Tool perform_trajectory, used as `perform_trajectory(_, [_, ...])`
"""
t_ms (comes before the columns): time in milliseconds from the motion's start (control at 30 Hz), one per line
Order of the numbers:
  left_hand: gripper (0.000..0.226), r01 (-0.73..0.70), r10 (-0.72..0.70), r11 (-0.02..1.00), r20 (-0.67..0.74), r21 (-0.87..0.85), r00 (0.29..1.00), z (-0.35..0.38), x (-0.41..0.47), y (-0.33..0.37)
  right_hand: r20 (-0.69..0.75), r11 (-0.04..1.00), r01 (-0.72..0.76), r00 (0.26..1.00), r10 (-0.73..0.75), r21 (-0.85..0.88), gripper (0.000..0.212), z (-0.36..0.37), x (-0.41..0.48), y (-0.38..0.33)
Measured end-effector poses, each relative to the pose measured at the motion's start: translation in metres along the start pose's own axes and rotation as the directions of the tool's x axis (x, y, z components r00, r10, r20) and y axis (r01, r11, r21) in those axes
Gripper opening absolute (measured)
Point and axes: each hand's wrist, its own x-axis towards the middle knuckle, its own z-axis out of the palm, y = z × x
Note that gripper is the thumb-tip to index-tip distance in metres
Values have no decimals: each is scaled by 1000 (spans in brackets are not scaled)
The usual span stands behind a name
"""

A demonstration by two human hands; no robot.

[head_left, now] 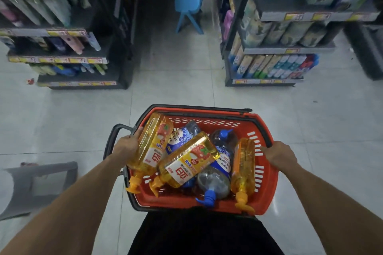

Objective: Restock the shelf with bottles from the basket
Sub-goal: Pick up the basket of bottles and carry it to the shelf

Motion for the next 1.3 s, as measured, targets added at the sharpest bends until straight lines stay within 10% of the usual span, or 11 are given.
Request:
perform_trajectory(533, [81, 179, -192, 974, -84, -139, 978, -72, 193, 230, -4, 971, 192, 981, -194, -142, 50, -126, 228, -302])
perform_trajectory(800, [36, 152, -175, 976, -150, -154, 973, -107, 303, 374, 60, 940, 286, 958, -280, -185, 46, -198, 377, -484])
perform_trajectory(1300, [85, 219, -262, 947, -172, -236, 950, -197, 516, 565, 103, 896, 333, 943, -316, -294, 41, -287, 534, -785])
